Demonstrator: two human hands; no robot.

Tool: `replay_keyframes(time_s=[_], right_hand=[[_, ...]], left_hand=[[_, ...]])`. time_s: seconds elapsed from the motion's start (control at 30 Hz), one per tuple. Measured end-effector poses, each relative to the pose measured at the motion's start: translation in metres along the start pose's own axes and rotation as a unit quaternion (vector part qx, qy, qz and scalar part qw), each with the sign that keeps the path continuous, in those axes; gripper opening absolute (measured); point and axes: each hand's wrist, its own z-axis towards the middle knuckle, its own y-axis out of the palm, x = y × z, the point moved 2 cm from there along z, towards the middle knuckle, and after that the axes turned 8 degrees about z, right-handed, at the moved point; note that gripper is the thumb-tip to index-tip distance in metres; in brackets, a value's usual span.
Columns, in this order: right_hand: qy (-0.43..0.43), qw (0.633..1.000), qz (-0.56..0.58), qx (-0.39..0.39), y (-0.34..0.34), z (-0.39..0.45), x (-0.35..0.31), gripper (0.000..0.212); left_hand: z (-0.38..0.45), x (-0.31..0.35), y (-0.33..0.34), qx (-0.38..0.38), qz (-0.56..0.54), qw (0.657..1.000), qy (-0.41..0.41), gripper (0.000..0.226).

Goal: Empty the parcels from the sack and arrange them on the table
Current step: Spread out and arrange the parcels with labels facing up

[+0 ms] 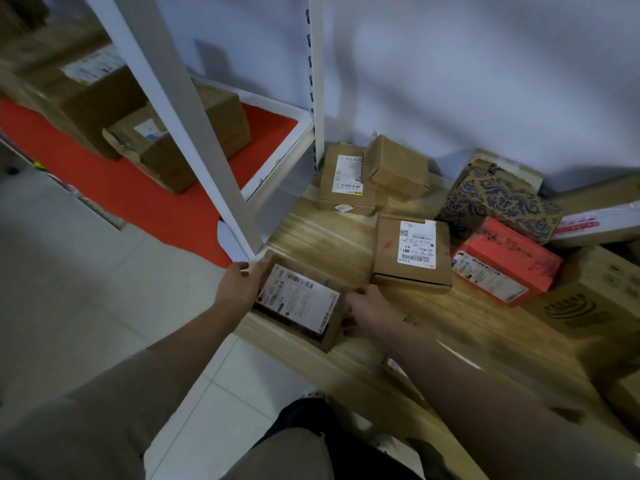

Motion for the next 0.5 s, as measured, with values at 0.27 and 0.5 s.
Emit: replay_keyframes(time_s=[0.27,0.5], right_hand=[[-0.009,0.997,-0.005,-0.078,0.024,-0.003,0.0,0.034],[-0.183,0.94,-0.182,0.222,-0.05,0.02,-0.029,0.052]], left_hand=[[-0.015,0.001,0.021,-0.024,0.438,0.834,0.333,0.098],[-0.012,0.021,0.026,-0.018,0.463,0.825,0.323,0.087]])
